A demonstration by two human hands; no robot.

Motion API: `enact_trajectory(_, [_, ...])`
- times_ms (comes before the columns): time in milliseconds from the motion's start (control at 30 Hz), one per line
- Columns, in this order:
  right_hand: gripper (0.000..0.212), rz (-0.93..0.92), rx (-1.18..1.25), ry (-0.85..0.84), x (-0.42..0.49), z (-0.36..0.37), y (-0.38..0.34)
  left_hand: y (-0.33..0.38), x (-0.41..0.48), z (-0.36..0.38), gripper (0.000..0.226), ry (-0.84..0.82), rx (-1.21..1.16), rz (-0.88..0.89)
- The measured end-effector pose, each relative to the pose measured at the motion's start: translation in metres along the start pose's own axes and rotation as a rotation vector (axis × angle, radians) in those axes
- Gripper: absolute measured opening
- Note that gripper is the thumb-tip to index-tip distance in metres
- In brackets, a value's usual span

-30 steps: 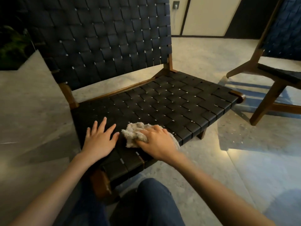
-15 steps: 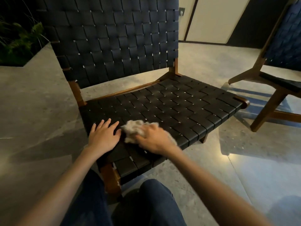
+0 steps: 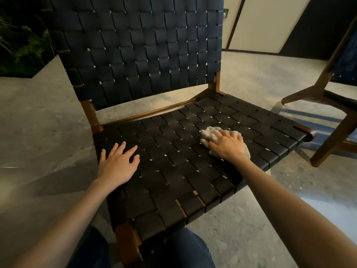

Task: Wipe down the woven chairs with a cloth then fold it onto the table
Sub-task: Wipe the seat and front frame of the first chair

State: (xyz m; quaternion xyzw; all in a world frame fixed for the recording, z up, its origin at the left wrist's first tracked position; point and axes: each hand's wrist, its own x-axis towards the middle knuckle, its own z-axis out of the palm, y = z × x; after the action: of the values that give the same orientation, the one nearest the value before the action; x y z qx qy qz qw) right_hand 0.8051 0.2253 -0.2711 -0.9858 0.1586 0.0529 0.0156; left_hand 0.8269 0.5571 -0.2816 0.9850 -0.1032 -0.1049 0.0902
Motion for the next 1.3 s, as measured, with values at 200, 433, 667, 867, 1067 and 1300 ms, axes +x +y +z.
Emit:
enact_trajectory(200, [0.052,-0.341,0.204,-0.044,-0.037,0.013,-0.105,-0.003,0.005,0.004,0.05,0.021,-0.011,-0.005])
enact_trajectory(433, [0.057,-0.455,0.163,-0.083,-0.035,0.026,-0.13,-0.007,0.023,-0.002,0.047,-0.018,-0.012,-0.114])
enact_trajectory(667, [0.065,-0.069,-0.036,-0.019,0.046,0.017,-0.033,-0.015,0.043,0.002,0.049,-0.001,-0.01,-0.141])
enact_trajectory(867, [0.056,-0.166,0.094,-0.018,0.034,0.031,-0.086,-0.014,0.062,0.006,0.05,-0.006,0.04,-0.149])
enact_trajectory(1067, [0.052,-0.448,0.31,-0.038,-0.007,0.039,-0.183,-0.021,0.069,0.009,0.052,-0.016,0.031,-0.149])
enact_trajectory(1300, [0.061,-0.347,0.068,-0.048,0.063,0.04,-0.087,-0.026,0.082,0.012,0.053,0.02,0.028,-0.163])
